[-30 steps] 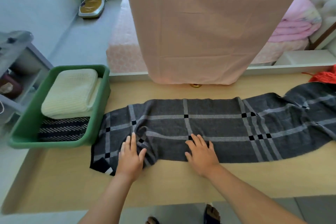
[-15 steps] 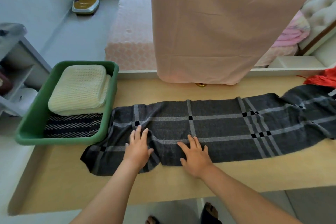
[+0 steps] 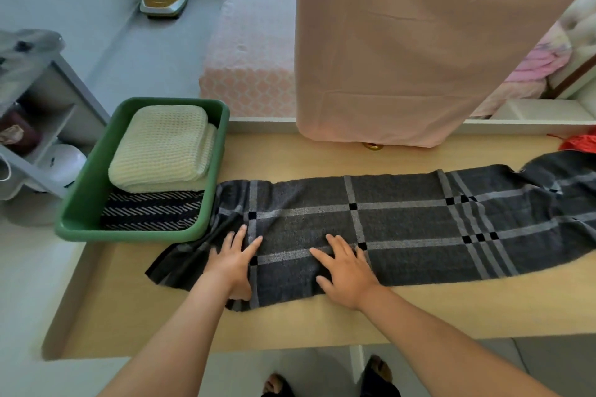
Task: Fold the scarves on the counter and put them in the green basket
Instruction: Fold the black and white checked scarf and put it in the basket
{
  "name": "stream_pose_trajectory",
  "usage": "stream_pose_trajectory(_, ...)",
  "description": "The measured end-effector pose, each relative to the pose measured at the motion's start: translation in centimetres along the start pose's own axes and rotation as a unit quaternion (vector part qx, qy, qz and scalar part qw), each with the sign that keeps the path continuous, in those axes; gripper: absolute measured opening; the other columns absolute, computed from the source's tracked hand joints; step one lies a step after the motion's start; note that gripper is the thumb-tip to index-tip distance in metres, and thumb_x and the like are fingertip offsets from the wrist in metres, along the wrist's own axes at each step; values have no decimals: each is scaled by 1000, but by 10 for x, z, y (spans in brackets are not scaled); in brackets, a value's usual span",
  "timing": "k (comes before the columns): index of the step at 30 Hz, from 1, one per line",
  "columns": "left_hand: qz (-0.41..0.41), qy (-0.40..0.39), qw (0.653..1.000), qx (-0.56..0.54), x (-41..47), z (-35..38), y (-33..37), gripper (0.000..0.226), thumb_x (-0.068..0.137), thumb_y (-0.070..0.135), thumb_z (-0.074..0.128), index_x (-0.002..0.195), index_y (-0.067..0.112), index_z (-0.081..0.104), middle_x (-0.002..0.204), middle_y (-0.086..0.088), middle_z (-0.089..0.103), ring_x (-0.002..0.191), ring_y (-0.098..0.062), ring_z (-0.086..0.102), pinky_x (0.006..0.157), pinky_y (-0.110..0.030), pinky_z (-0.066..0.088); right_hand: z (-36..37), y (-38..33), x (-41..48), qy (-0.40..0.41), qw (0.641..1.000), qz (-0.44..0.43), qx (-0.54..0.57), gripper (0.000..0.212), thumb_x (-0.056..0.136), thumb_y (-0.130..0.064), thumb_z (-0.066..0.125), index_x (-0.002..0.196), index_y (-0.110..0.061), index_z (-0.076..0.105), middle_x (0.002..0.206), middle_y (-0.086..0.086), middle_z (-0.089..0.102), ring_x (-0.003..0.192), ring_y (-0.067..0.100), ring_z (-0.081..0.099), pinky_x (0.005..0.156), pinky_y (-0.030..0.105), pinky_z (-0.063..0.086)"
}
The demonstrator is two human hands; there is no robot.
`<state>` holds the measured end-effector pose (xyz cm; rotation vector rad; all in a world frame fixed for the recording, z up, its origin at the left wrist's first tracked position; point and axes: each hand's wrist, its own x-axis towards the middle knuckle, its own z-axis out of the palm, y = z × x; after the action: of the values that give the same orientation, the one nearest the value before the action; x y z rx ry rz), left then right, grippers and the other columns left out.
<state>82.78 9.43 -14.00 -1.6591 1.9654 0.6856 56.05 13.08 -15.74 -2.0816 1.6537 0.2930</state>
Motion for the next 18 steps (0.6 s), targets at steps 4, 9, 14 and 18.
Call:
stream_pose_trajectory(4,-74,55,996,-21,5,-14,21,70,87,53,41,149,28,23,161,-8,7,143,-34,16,105,-51,34,-4,-13,0,-26,999,-14,13,62,98,-51,41,154,-41,19,166,3,1,152,26,-3,122,54,8)
stream_pose_trajectory(9,-29,183,982,29,25,-37,76,44,91,39,41,127,15,48,137,-9,38,122,-28,38,98,-41,39,-40,26,3,19,996,2,83,55,100,-44,43,153,-39,27,163,0,16,149,24,18,120,48,22)
stream_pose_trajectory(14,99,203,974,-8,55,-73,164,35,96,32,42,127,16,49,130,-7,48,119,-28,45,96,-41,42,-85,133,-3,89,987,95,93,52,102,-37,44,152,-31,32,160,1,25,146,24,27,118,46,27)
stream_pose_trajectory(18,159,160,974,-35,87,-88,245,44,98,27,42,140,16,40,137,-7,44,127,-29,41,102,-44,41,-107,231,-19,129,975,157,90,55,102,-34,46,153,-24,28,156,2,32,139,26,37,112,44,36)
